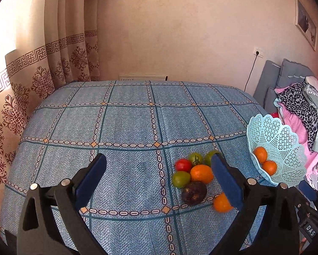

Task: Organize fruits
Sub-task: 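Move both tools back to the fruit cluster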

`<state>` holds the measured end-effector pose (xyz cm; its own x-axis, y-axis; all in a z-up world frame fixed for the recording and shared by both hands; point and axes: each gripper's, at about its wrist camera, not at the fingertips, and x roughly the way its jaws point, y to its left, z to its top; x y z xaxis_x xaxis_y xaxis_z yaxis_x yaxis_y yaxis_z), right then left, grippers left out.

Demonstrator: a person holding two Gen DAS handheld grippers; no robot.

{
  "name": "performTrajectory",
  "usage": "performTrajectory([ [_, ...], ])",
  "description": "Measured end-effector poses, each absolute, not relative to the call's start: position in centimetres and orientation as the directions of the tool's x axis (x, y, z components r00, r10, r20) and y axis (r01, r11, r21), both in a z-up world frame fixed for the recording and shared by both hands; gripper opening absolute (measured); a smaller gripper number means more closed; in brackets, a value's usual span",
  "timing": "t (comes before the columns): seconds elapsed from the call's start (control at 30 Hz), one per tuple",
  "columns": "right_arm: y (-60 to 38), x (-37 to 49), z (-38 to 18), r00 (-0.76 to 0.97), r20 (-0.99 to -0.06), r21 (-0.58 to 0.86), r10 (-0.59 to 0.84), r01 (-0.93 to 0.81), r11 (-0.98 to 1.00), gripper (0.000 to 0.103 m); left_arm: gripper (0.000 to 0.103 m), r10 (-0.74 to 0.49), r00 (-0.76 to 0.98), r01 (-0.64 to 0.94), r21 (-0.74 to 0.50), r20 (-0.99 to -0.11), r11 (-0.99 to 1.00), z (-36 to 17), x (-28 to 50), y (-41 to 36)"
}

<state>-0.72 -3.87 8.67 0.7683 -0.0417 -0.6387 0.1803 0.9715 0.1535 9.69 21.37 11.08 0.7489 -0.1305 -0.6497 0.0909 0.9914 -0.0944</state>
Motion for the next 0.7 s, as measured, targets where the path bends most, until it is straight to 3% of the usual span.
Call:
performTrajectory([
  [0.7,3.8,5.0,3.8,0.666,-0.738,0.160,0.114,0.009,0.987,0.064,0.100,-0.127,0.712,0.052,-0.128,-0.690,0.990,8.5,10.9,23.1],
])
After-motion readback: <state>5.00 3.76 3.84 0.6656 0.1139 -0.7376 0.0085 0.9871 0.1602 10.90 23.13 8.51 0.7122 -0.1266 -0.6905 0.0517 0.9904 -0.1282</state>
